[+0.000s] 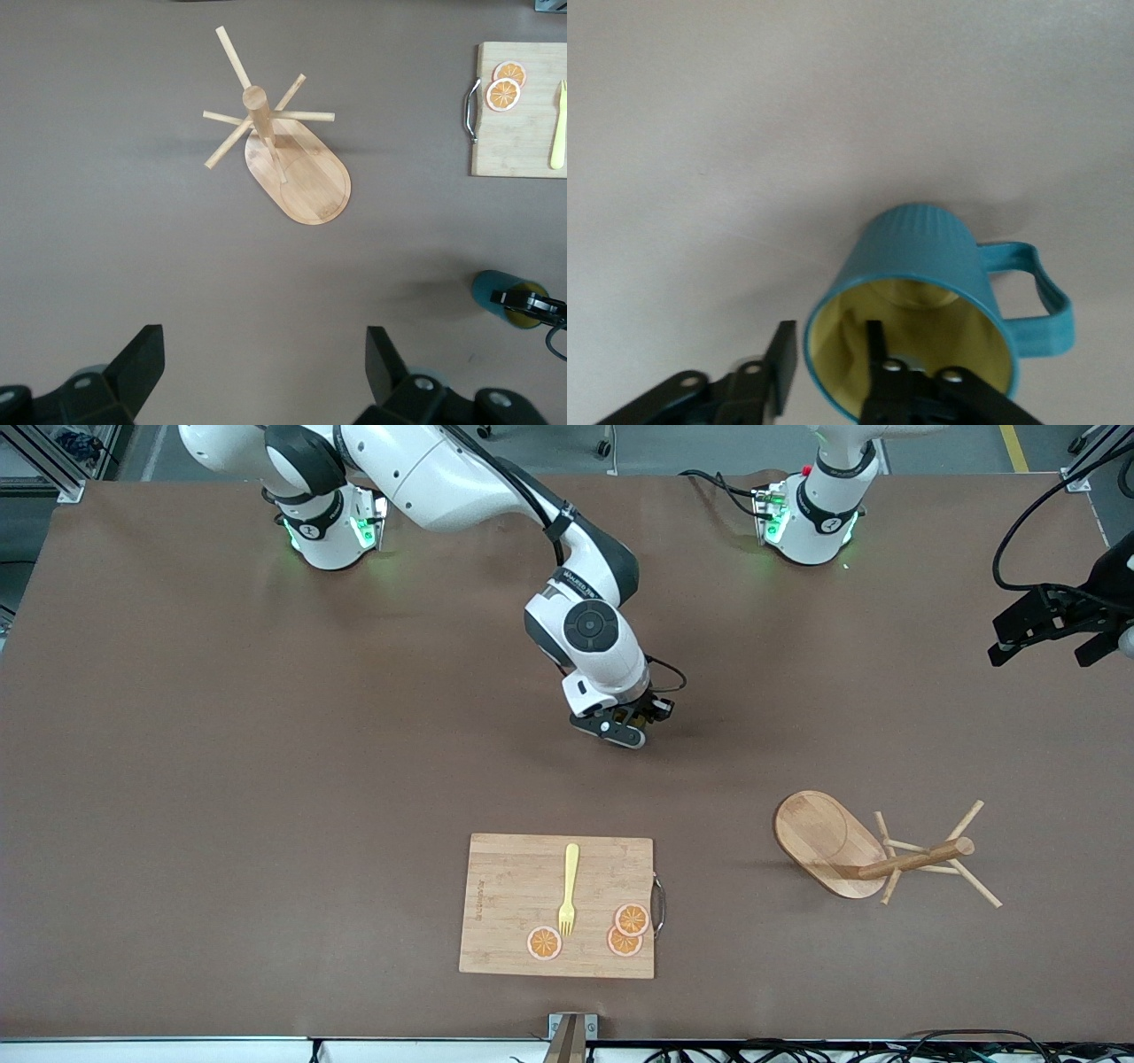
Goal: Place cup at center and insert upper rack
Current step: 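Carry the teal mug with the right gripper to the table center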
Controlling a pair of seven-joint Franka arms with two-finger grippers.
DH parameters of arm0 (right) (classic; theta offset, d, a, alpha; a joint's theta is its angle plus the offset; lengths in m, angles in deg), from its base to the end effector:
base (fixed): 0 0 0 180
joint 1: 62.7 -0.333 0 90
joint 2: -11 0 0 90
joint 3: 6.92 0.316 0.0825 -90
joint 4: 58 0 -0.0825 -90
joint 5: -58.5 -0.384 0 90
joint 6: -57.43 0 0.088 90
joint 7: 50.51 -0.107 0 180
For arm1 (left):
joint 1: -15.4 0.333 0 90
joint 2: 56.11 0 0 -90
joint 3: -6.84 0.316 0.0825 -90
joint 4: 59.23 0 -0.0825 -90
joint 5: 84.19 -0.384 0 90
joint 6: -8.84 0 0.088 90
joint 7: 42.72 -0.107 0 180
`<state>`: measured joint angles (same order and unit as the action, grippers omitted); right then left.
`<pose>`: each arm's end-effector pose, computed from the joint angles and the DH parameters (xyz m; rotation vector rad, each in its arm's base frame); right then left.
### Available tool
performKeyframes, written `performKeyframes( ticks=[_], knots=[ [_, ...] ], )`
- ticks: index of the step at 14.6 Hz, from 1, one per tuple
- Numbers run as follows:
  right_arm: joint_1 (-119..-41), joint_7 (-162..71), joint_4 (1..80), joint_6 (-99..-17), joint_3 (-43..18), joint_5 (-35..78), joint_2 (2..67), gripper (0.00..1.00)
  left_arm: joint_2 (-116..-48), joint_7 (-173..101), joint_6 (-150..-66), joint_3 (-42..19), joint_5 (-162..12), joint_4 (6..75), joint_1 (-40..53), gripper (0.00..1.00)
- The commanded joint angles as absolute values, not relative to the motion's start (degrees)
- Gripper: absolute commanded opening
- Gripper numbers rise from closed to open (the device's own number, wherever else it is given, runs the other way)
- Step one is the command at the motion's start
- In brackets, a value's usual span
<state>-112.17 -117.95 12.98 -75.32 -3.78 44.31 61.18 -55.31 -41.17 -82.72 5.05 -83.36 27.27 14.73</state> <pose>0.4765 0.6111 0.2581 -2.7781 0.6113 0.1515 0.5527 -0.0254 0.6637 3.1198 -0.0253 0.1588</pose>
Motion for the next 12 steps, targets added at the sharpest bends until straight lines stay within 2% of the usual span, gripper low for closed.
performKeyframes(
  ticks=[1,4,6,10,12],
  knots=[
    [-112.3,-120.1,10.6,-75.2,-4.0,43.4,61.2,1.0,-54.5,-42.0,-82.4,5.0,-83.0,27.7,15.0,1.0],
    [-111.5,-121.7,9.9,-73.6,-4.0,43.3,58.6,1.0,-54.5,-42.0,-82.4,5.0,-82.9,27.6,14.7,1.0],
    [-109.2,-121.7,9.5,-68.9,-4.5,43.5,55.0,1.0,-54.5,-42.0,-82.4,4.9,-82.8,27.6,14.6,1.0],
    [-98.3,-118.6,9.5,-50.1,-4.6,44.6,43.3,1.0,-54.1,-41.2,-82.0,3.1,-82.4,27.6,14.5,1.0],
    [-92.4,-111.6,9.5,-41.4,-4.8,45.0,39.5,1.0,-54.0,-40.7,-81.8,1.5,-82.5,27.6,14.4,1.0]
  ],
)
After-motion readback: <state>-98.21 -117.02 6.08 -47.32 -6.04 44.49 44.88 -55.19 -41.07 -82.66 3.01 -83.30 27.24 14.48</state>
